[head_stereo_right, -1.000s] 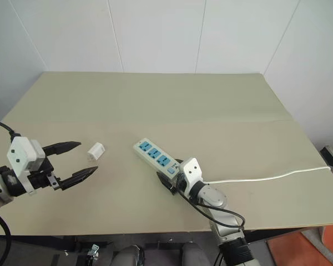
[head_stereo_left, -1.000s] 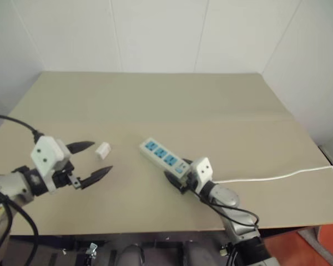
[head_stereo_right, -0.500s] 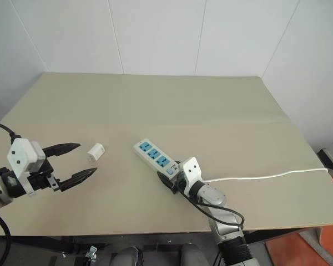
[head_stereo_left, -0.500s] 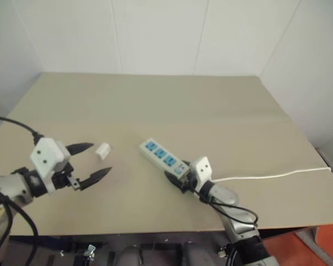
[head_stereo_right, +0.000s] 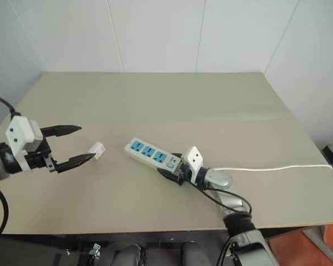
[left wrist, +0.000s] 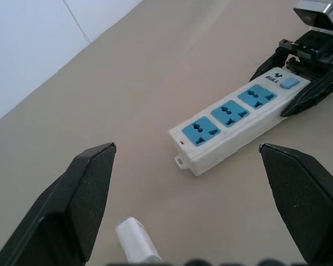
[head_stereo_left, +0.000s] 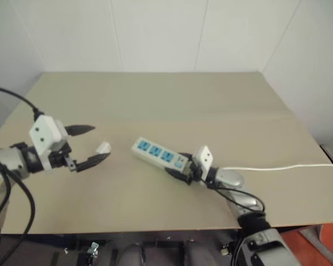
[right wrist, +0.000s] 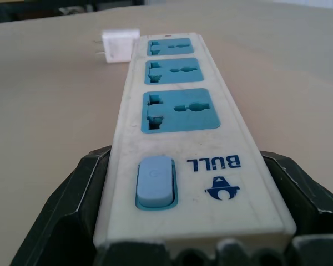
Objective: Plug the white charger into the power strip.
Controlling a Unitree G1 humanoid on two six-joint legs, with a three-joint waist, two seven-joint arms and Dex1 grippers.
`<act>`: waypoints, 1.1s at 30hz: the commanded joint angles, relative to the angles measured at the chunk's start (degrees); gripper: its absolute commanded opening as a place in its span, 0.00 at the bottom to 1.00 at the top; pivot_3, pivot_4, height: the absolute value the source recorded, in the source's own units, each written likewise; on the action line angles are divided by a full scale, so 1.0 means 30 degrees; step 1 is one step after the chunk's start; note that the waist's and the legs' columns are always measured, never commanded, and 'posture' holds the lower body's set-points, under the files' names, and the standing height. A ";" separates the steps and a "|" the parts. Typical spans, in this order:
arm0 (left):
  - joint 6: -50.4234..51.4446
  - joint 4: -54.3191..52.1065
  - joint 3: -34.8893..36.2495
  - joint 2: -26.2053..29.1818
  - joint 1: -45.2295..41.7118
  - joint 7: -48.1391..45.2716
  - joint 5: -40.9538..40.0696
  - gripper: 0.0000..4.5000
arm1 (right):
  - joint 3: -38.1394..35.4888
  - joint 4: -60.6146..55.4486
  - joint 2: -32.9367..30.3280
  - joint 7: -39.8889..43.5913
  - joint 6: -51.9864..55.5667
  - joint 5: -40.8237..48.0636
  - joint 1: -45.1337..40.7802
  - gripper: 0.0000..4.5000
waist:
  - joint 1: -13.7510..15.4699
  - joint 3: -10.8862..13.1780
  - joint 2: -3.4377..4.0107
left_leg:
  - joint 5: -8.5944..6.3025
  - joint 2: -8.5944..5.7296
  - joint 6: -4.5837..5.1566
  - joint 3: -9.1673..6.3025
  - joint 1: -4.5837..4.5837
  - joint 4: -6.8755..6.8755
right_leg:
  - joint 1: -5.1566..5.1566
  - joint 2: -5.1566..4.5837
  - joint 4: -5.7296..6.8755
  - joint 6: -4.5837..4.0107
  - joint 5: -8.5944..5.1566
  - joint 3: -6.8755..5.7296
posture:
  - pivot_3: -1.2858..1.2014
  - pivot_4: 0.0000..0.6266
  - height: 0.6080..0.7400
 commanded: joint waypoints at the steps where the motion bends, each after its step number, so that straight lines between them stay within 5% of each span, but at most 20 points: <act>1: -0.0856 0.1624 -0.0985 0.0739 -0.1890 -0.1502 0.0199 1.00 | -0.0245 0.0746 -0.0480 0.3186 -0.1726 0.0974 -0.1038 0.77 | -0.0044 0.0002 0.0003 | -0.0003 0.0001 0.0001 -0.0005 -0.0034 -0.0003 | -0.0032 0.0001 -0.0006 0.0004 -0.0004 -0.0009 | 0.52 0.24 1.00; 11: 0.1724 0.6941 -0.6122 0.2646 -1.0663 -0.5230 0.2210 1.00 | 0.0877 0.5719 -0.0259 0.7835 -0.4639 -0.0267 -0.2567 0.77 | -0.0182 0.0004 0.0002 | -0.0011 -0.0082 0.0000 0.0001 -0.0278 0.0038 | -0.0262 -0.0078 0.0020 0.0013 -0.0004 -0.0007 | 0.52 0.24 1.00; 18: 1.3239 0.8609 -1.1299 0.0457 -1.9395 -0.1290 0.5339 1.00 | 0.0768 0.5938 0.0309 0.7601 -0.4820 -0.0551 -0.2260 0.77 | -0.0269 0.0013 -0.0018 | -0.0010 -0.0096 0.0001 -0.0044 -0.0255 0.0070 | -0.0242 -0.0068 0.0141 0.0071 -0.0038 -0.0026 | 0.52 0.24 1.00; 23: 2.1811 1.6208 -1.7124 -0.2492 -2.6492 -0.0293 0.6965 1.00 | 0.0869 0.5063 0.0179 0.7671 -0.4561 -0.0594 -0.1629 0.77 | -0.0362 0.0028 -0.0021 | -0.0010 -0.0138 0.0000 -0.0084 -0.0219 0.0097 | -0.0246 -0.0067 0.0259 0.0186 -0.0111 -0.0020 | 0.52 0.24 1.00; 33: 2.3362 2.0556 -2.1561 -0.4226 -2.7614 0.0086 0.6640 1.00 | 0.0902 0.3695 -0.0179 0.7541 -0.4180 -0.0517 -0.0707 0.77 | -0.0480 0.0073 -0.0005 | -0.0004 -0.0142 -0.0012 -0.0088 -0.0229 0.0071 | -0.0277 -0.0088 0.0316 0.0222 -0.0140 -0.0005 | 0.52 0.24 1.00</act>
